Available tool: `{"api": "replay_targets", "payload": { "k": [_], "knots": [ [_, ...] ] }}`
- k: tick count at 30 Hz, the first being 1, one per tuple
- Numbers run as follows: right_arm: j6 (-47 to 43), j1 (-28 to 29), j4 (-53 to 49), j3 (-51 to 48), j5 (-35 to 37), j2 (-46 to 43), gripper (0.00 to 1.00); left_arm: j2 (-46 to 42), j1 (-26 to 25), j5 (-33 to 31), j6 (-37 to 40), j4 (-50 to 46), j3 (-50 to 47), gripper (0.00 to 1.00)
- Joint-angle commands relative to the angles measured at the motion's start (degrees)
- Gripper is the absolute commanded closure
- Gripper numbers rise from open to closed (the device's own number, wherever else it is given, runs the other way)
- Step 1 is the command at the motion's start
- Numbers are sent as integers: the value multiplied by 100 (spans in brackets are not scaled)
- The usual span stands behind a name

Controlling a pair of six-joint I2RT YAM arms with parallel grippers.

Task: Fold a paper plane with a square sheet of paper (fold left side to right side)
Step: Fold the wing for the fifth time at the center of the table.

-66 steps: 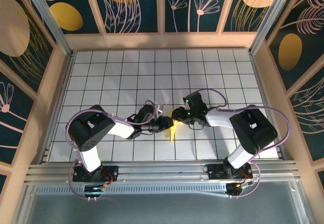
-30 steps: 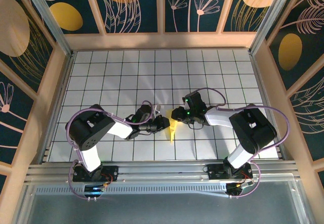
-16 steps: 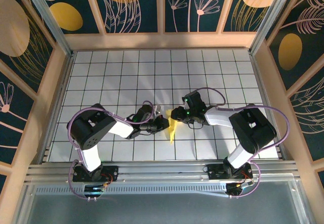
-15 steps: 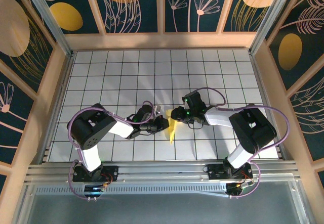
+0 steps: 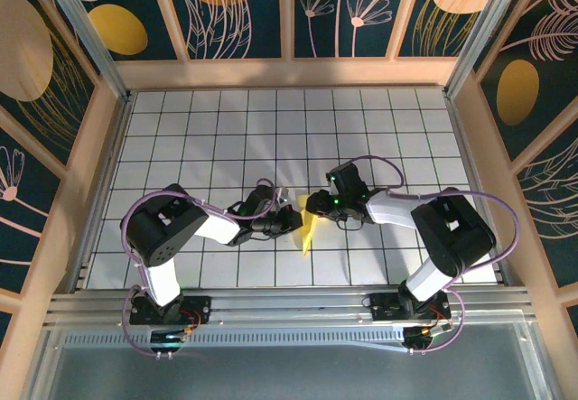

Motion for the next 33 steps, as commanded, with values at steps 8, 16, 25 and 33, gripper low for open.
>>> {"api": "replay_targets", "payload": {
  "k": [8,16,25,33],
  "knots": [
    [6,45,65,20,3,75,59,95,26,-120,193,-166,63,100],
    [33,52,118,-34,-55,259,59,-77,-45,-66,173,-107,66,100],
    [-22,49,37,10,-21,289,59,-160,-96,-158,182,-244,68,100],
    [-12,61,57,10,-51,272,59,-252,-163,-206,187,-343,40,100]
  ]
}}
